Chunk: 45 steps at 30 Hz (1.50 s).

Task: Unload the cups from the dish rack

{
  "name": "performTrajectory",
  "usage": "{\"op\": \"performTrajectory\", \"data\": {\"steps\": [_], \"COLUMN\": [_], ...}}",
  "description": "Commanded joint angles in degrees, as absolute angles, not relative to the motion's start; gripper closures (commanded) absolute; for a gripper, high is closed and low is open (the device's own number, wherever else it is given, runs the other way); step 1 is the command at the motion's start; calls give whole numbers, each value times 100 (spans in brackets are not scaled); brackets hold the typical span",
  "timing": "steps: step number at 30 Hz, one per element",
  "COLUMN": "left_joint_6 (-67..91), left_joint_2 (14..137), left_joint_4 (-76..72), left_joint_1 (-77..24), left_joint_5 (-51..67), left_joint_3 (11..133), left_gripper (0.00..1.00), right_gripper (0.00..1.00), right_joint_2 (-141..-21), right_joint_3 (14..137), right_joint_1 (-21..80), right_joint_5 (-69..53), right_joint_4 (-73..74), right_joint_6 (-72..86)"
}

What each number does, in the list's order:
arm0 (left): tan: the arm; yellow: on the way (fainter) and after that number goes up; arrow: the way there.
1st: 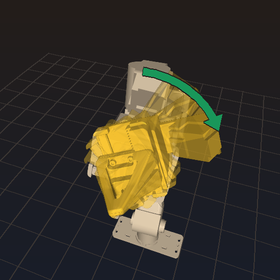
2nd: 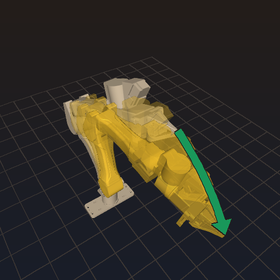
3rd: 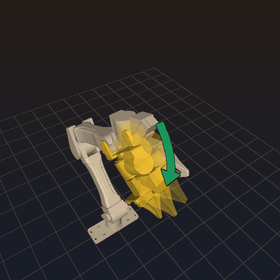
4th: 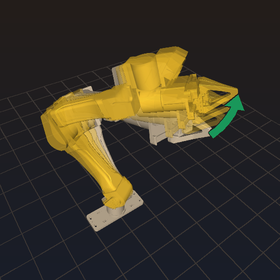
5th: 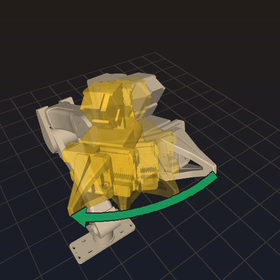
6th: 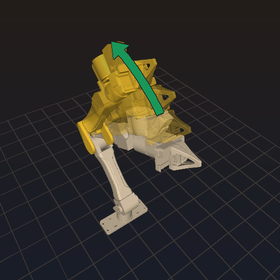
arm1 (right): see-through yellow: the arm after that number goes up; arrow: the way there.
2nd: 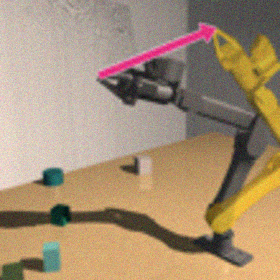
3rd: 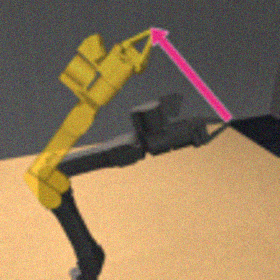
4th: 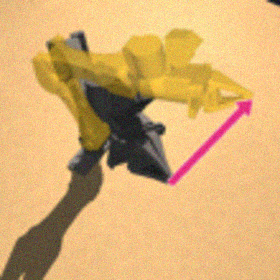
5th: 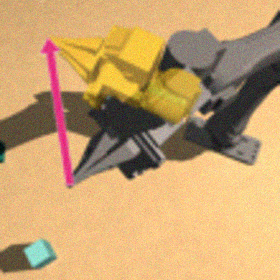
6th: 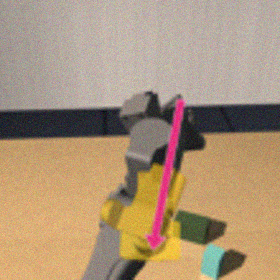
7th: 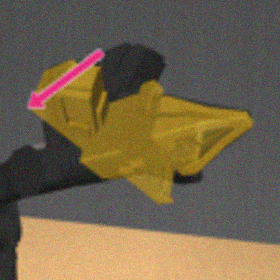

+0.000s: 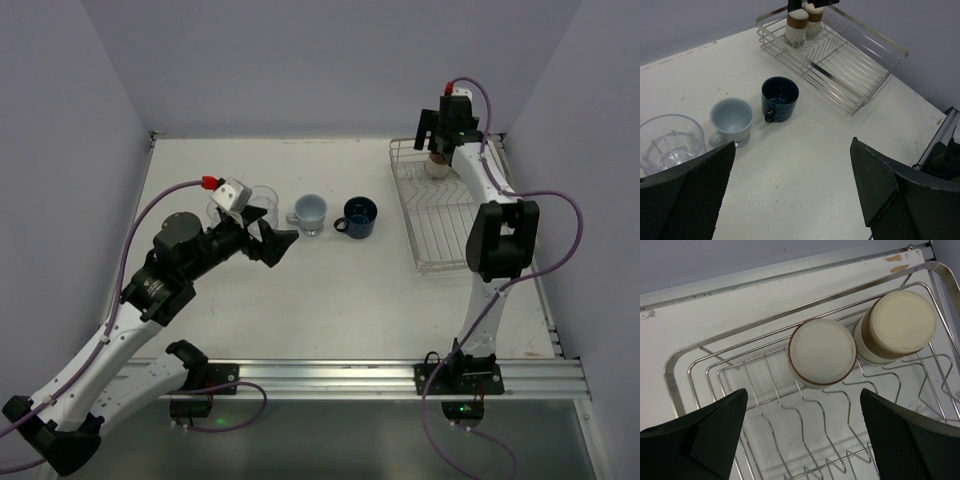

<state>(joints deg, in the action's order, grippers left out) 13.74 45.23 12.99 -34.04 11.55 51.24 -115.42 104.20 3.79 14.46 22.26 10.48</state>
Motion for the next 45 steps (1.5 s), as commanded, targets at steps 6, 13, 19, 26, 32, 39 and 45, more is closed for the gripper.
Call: {"op": "performTrajectory", "data": {"steps": [6,13,19,26,32,39,45], "left_joint_6": [1257,1196,1160,1108,1099,1107,1116], "left_joint_2": [4403,4473,4588,4641,4693,4764,4799], "left_joint_4": [606,589,607,633,633,642,642], "left_joint_1": [-3515,-3524,-3524,-3524,-3524,-3507,-3516], "left_joint_5": [1257,1143,1064,949,932,975,1028], "left_joint_3": [4808,4808,4816,4816,4834,4852,4869], "left_gripper": [0,0,0,0,0,0,0], "right_gripper": [1,1,5,21,48,54,55], "right_joint_2": [-12506,-13174,-13394,-13421,-13018,-12008,-11804], "right_joint_3": [11715,12313,12586,12595,12042,10934,10978], "right_joint_1": [220,141,88,26,26,26,26], "right_joint_5": [1837,1609,1407,1196,1099,985,897], "right_joint_4": [2909,3155,3155,3006,2462,1399,1380], "right_joint_6": [545,457,501,457,352,176,114]}}
